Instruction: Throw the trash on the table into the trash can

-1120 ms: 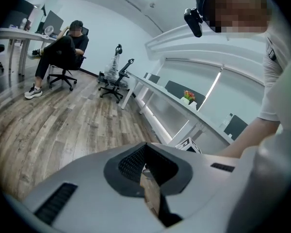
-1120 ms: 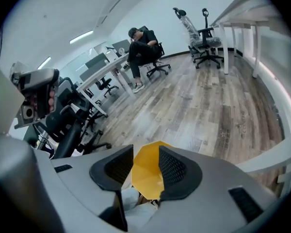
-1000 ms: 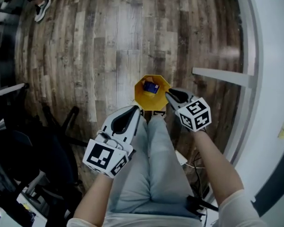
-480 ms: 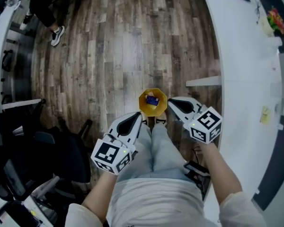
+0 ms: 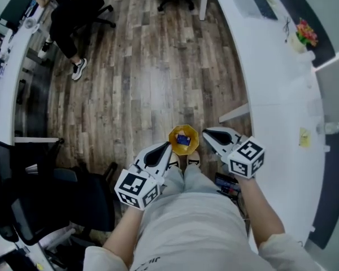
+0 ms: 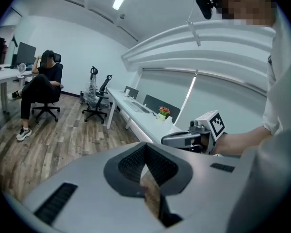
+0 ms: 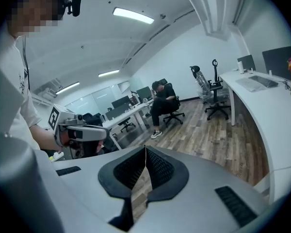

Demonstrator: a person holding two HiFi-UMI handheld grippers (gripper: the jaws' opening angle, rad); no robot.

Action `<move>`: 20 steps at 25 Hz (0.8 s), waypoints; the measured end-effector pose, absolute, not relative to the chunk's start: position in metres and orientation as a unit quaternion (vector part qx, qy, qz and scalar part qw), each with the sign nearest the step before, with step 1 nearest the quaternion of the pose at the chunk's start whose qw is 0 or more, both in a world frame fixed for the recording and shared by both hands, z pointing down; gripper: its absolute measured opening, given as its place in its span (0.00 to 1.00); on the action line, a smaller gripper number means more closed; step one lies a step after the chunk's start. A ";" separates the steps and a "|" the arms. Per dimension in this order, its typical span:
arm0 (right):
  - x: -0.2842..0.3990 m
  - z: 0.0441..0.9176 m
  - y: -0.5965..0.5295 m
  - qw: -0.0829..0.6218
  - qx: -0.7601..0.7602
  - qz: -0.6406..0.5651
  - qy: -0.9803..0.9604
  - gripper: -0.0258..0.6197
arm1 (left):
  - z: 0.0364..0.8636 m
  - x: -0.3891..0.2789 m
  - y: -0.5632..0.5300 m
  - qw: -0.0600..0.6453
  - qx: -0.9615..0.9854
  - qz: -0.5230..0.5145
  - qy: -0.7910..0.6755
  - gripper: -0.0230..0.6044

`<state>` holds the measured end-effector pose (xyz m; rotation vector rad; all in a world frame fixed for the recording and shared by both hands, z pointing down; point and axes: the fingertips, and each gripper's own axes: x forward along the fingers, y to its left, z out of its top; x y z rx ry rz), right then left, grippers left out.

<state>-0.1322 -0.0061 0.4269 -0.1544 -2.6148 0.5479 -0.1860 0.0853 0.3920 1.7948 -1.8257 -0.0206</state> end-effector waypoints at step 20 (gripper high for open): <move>-0.109 0.397 -0.032 0.203 -0.040 0.197 -0.958 0.09 | 0.372 -0.178 0.064 0.285 0.668 -0.009 -0.687 0.04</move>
